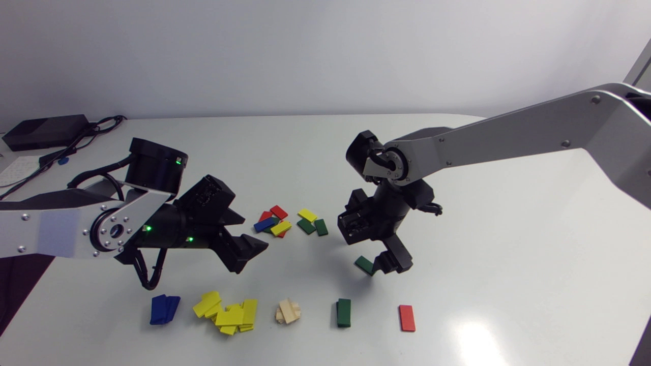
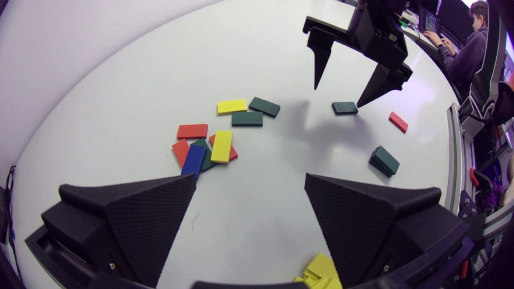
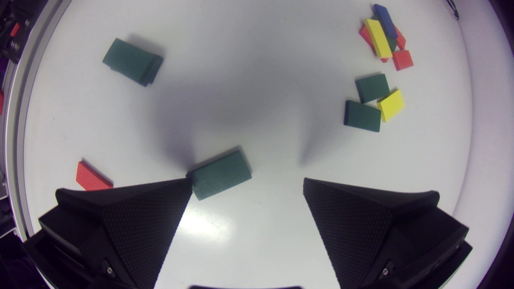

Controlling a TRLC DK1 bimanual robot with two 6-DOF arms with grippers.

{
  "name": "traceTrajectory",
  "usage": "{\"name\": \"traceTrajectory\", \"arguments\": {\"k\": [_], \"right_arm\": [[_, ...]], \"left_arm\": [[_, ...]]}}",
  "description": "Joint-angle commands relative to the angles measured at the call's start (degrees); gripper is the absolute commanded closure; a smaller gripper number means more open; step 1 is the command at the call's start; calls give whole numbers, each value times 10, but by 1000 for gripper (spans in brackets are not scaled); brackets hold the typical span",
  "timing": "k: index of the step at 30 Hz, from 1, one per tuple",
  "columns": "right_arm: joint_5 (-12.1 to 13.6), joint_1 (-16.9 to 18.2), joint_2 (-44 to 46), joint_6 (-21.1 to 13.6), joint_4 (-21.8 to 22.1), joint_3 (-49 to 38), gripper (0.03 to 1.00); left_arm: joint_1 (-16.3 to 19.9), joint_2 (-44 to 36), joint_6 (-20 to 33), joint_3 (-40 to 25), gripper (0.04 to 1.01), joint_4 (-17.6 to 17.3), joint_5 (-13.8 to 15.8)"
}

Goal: Take domino bricks one by one from the mixed stack on the table and place each onto the existing stack of the same color.

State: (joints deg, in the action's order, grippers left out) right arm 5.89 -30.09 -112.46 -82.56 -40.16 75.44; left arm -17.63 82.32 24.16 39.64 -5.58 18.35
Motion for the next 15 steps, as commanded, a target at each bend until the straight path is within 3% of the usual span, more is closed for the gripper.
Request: {"name": "traceTrajectory", "arguments": {"k": [1,7,15], "right_arm": [[-7,-7,-7,-44,-1,-21,67],[-32,-14,6,-81,11,-46,67],[-34,-17,13,-122,13,-48,67]], "left_arm": [[0,22,4,15,80,5,-5],[-12,37,1,27,80,5,-10],[-26,70,-9,50,80,5,-14]]}}
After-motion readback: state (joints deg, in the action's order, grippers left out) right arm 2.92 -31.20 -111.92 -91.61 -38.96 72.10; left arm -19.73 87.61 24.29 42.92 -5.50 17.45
